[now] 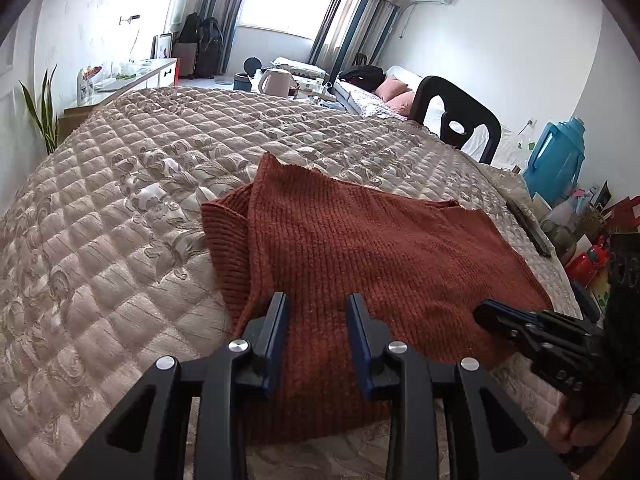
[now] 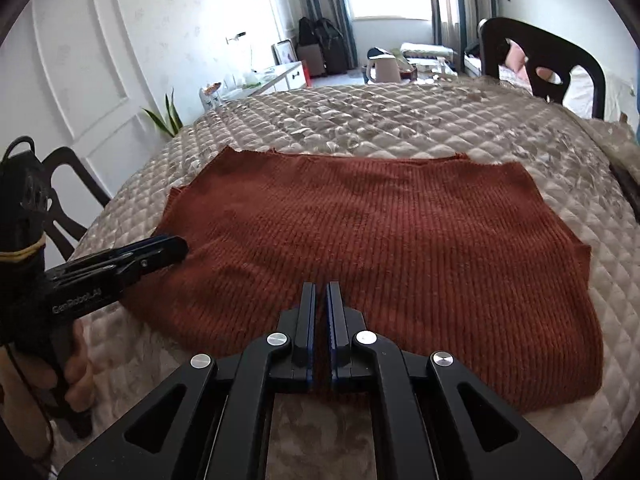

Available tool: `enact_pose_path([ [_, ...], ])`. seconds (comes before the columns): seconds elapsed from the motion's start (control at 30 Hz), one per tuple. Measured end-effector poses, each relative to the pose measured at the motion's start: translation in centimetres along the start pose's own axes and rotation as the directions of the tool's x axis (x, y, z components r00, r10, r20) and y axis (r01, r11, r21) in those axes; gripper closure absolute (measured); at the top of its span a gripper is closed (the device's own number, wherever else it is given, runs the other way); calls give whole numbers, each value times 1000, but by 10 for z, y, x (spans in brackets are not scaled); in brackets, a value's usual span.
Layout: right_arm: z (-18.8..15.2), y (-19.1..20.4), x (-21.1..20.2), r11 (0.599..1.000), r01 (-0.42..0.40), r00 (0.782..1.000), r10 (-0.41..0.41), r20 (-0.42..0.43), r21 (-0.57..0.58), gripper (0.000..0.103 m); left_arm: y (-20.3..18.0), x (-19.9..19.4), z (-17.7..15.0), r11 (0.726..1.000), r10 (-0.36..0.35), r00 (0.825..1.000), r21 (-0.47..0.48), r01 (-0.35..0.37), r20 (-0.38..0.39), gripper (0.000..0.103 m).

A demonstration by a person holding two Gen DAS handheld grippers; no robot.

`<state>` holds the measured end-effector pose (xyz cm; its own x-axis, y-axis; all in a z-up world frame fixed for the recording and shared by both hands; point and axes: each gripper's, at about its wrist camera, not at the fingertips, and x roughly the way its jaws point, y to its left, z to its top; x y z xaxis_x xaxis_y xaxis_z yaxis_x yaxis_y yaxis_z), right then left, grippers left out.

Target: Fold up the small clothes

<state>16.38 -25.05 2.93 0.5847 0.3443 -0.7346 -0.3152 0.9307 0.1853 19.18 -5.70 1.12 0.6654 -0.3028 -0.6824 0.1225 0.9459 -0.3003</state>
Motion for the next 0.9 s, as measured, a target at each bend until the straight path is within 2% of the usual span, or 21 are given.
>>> enact_pose_path([
  [0.13, -11, 8, -20, 1000, -18, 1000, 18, 22, -13, 99, -1, -19, -8, 1000, -21, 1000, -8, 21, 14, 70],
  [0.23, -27, 13, -8, 999, -11, 999, 9, -38, -49, 99, 2, -22, -21, 1000, -26, 1000, -9, 25, -3, 70],
  [0.43, -32, 6, -15, 999, -40, 999, 40, -29, 2, 99, 7, -39, -32, 999, -29, 1000, -25, 29, 1, 70],
  [0.63, -35, 8, -30, 998, -70, 997, 70, 41, 5, 99, 6, -48, -44, 999, -31, 1000, -31, 30, -5, 70],
  [0.77, -21, 8, -28, 999, -43, 997, 43, 66, 8, 99, 11, -48, -46, 998, -24, 1000, -53, 24, -10, 70],
  [0.8, -19, 8, -27, 999, -45, 996, 44, 75, 6, 99, 13, -48, -46, 998, -25, 1000, -64, 24, -10, 69],
  [0.83, -15, 8, -25, 999, -45, 996, 45, 79, 5, 99, 16, -50, -48, 997, -25, 1000, -78, 24, -9, 62],
  [0.9, -14, 6, -13, 1000, -19, 999, 19, 45, 10, 99, 24, -53, -50, 993, -34, 999, -109, 34, 1, 58],
])
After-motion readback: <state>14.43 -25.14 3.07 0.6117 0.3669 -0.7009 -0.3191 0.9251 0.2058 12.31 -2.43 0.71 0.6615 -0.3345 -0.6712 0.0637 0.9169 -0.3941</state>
